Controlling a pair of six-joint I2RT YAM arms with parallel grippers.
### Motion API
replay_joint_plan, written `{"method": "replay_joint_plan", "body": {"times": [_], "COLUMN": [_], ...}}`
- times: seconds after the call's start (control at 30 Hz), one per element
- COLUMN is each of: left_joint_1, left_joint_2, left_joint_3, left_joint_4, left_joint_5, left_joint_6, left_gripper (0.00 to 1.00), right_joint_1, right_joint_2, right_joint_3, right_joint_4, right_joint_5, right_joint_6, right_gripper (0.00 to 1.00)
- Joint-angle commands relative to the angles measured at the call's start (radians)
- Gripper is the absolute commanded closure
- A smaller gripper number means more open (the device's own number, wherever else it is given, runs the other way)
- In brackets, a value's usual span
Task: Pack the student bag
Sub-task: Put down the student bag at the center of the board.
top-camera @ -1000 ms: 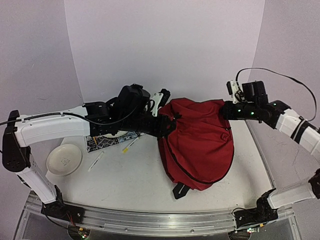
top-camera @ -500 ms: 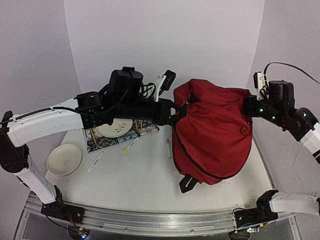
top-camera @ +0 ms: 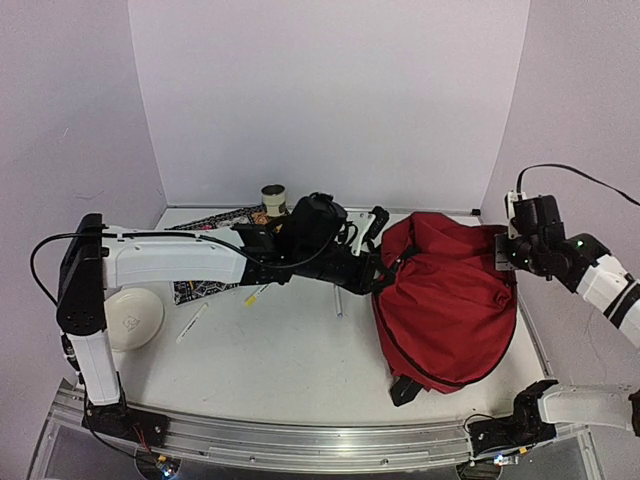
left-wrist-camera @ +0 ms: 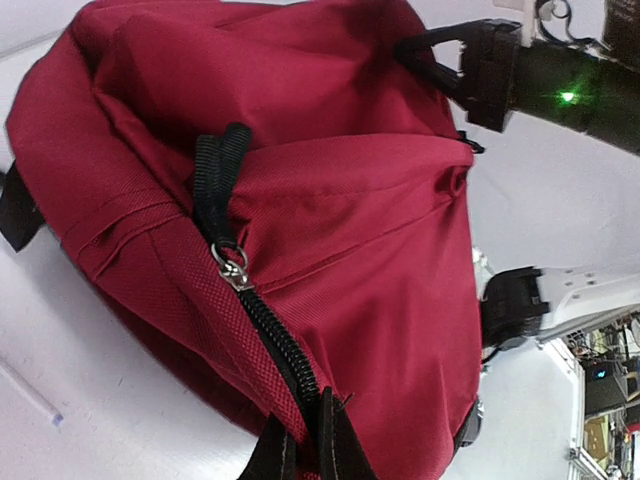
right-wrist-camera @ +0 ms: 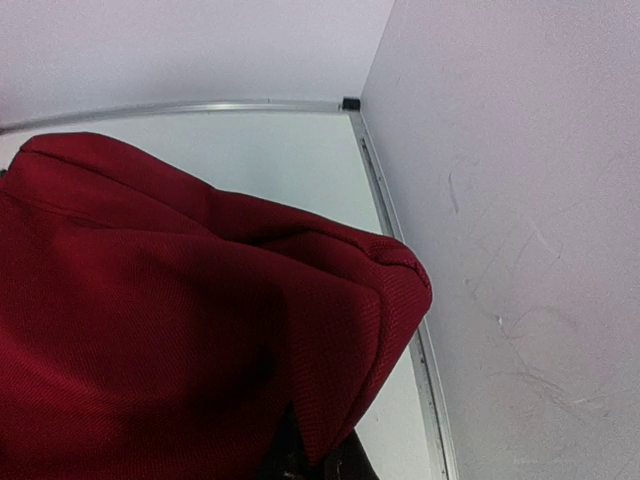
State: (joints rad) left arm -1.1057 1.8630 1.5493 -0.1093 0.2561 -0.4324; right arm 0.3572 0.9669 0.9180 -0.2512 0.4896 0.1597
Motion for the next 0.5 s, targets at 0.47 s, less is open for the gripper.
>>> {"method": "replay_joint_plan", "body": {"times": [0.47], "left_joint_1": [0.238], "left_joint_2": [0.071], "left_joint_3": [-0.233], "left_joint_4": [0.128], "left_joint_5": [-0.178], "left_joint_6": [-0.107], "left_gripper": [1.0], "right_joint_1": [-0.024], "right_joint_2": [0.287], "right_joint_3": [-0.111], "right_joint_4": [0.408], "right_joint_5": [-0.468], "right_joint_6": [0.135], "right_gripper": [1.0]}}
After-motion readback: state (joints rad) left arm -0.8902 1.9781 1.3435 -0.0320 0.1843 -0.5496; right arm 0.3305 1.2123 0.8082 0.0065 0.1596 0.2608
